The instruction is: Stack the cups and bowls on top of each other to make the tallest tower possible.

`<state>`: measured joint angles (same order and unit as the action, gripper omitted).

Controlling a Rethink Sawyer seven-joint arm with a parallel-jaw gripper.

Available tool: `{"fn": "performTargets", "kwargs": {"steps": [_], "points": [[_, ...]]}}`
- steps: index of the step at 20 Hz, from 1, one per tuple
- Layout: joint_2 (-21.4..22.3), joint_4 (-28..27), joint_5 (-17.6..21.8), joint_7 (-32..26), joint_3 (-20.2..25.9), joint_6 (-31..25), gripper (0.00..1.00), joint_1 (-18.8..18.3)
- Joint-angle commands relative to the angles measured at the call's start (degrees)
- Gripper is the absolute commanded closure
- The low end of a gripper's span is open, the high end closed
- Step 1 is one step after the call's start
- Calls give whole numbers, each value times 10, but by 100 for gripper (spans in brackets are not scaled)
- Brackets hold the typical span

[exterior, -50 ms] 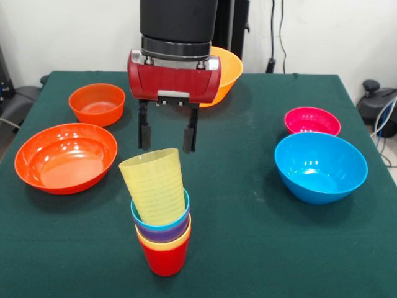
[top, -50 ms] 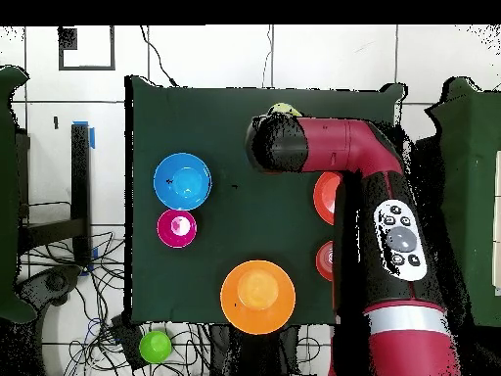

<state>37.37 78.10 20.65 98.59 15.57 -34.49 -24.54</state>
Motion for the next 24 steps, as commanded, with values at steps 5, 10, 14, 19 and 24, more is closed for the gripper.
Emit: {"fn": "performTargets", "kwargs": {"steps": [5,10,14,19,24], "points": [[-42,52,9,9,30,29,0,6],[-43,58,10,9,29,39,0,4],[-43,56,7,11,28,36,0,7],[-49,54,8,19,25,45,0,11],[-66,50,13,26,26,68,0,14]]}}
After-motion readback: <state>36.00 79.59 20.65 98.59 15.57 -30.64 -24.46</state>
